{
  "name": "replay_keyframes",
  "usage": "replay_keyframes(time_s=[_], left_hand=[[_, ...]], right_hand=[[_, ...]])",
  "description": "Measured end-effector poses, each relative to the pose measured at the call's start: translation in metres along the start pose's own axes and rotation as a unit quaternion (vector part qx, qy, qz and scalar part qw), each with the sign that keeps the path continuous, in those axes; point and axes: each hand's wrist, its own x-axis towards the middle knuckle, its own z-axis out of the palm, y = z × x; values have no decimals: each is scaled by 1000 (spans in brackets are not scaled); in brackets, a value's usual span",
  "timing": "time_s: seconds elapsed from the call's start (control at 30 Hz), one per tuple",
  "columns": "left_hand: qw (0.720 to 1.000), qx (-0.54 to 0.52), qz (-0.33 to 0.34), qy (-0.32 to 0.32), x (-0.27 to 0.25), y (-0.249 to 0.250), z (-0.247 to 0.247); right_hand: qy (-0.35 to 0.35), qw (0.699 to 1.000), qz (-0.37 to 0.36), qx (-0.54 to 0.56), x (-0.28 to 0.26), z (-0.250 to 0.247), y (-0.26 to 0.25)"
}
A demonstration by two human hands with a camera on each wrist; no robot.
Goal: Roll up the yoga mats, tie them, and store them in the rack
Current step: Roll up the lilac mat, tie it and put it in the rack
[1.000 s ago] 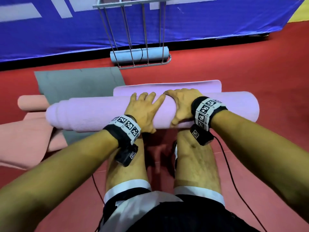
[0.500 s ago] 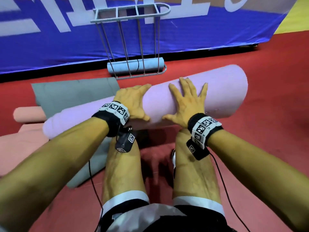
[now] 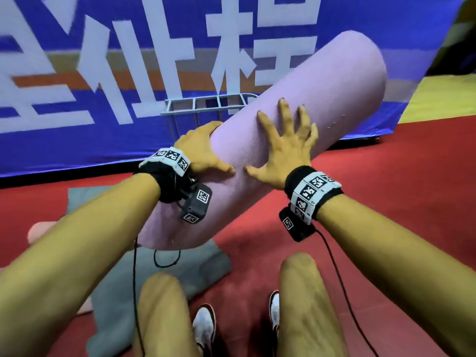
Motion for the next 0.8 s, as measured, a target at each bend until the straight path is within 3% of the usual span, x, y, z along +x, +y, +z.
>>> replay_keyframes(time_s=[0.13,0.23,0.3,0.47,0.53,0.6,0.7,0.8], left_hand=[[997,71,33,-23,0,-1,-16],[984,159,60,-52,-5,2,-21],[975,195,68,-80,-13,5,-19],[965,150,53,-208,-38,-5,1],[963,133,57,-225,-47,-12,14],[967,147,72,-194,-51,-14,21],[971,194,106,-92,-47,-11,12],[956,244,163,0,-34,-3,-9]], right_hand=[[-15,990,-48,-128,3,-18,20],[-57,987,-43,-144,-5,-10,30],[-90,982,-82,-146,-13,1,29],[-222,962,-131,-91,-38,18,29],[-243,956,-138,-89,-45,21,28],[-206,962,-146,-102,-48,23,26],[-95,976,-145,-131,-47,25,25],[17,984,-125,-127,-37,17,27]])
